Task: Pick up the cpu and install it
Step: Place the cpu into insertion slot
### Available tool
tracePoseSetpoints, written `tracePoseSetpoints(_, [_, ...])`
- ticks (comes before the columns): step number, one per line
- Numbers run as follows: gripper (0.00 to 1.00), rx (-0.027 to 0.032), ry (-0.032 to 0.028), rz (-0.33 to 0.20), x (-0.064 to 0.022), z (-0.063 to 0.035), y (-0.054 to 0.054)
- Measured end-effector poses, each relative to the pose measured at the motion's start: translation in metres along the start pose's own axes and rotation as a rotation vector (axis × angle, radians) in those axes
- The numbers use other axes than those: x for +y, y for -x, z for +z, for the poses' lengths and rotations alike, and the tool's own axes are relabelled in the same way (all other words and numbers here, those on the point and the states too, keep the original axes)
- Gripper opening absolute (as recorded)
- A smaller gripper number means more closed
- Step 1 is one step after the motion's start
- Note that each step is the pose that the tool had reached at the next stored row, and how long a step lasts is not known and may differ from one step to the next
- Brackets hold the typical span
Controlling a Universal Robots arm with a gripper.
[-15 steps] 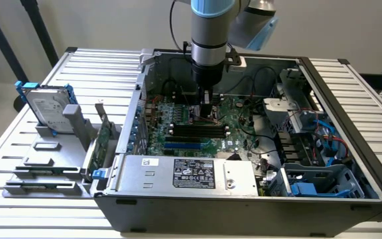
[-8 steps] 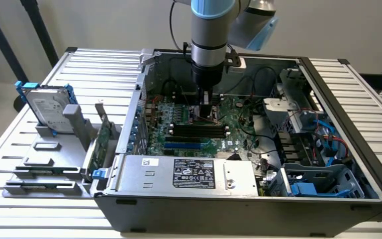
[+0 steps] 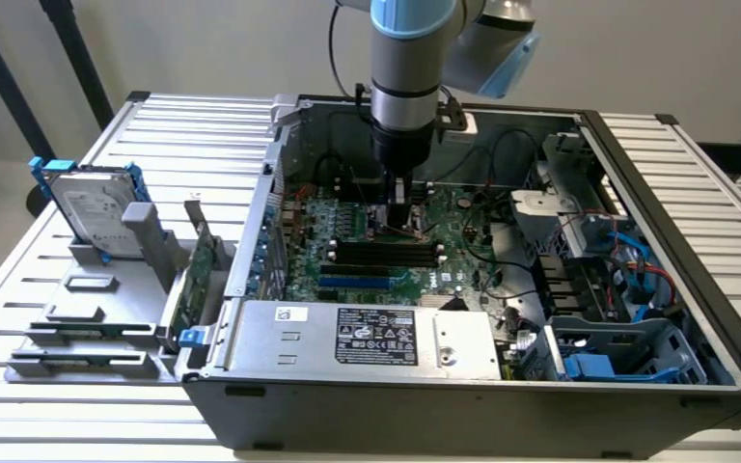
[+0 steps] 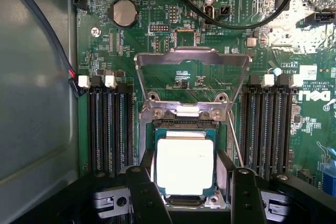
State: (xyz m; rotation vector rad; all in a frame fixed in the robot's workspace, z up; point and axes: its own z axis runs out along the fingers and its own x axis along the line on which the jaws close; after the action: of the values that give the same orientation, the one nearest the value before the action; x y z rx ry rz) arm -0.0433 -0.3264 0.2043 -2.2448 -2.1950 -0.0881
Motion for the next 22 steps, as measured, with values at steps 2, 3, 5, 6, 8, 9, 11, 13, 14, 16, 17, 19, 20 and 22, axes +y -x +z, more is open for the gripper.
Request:
tracePoseSetpoints(2, [0.55, 0.0, 0.0, 0.0, 0.0002, 0.0005, 0.0])
tracePoseSetpoints(3, [0.55, -0.0001, -0.0001, 0.0, 0.0003, 0.0007, 0.0])
tracePoseSetpoints(5, [0.55, 0.0, 0.0, 0.0, 0.0005, 0.0013, 0.0])
tracePoseSetpoints(6, [0.55, 0.0, 0.0, 0.0, 0.0005, 0.0016, 0.0])
tracePoseSetpoints(8, [0.55, 0.0, 0.0, 0.0, 0.0006, 0.0021, 0.0001])
tracePoseSetpoints(9, [0.55, 0.0, 0.0, 0.0, 0.0007, 0.0024, 0.0001])
tracePoseSetpoints(11, [0.55, 0.0, -0.0001, 0.0, 0.0009, 0.0028, 0.0001])
tracePoseSetpoints(13, [0.55, 0.0, -0.0001, 0.0, 0.001, 0.0033, 0.0001])
tracePoseSetpoints(14, [0.55, -0.0001, -0.0001, 0.0, 0.0011, 0.0035, 0.0001])
tracePoseSetpoints(16, [0.55, 0.0, 0.0, 0.0, 0.0012, 0.0039, 0.0001])
tracePoseSetpoints(17, [0.55, -0.0001, -0.0001, 0.0, 0.0012, 0.0041, 0.0001])
tracePoseSetpoints(19, [0.55, -0.0001, -0.0032, 0.0, 0.0013, 0.0064, 0.0002])
tracePoseSetpoints(20, [0.55, -0.0001, -0.0032, 0.0, 0.0013, 0.0064, 0.0002])
tracePoseSetpoints(22, [0.55, -0.0001, -0.0033, 0.0, 0.0014, 0.0065, 0.0002])
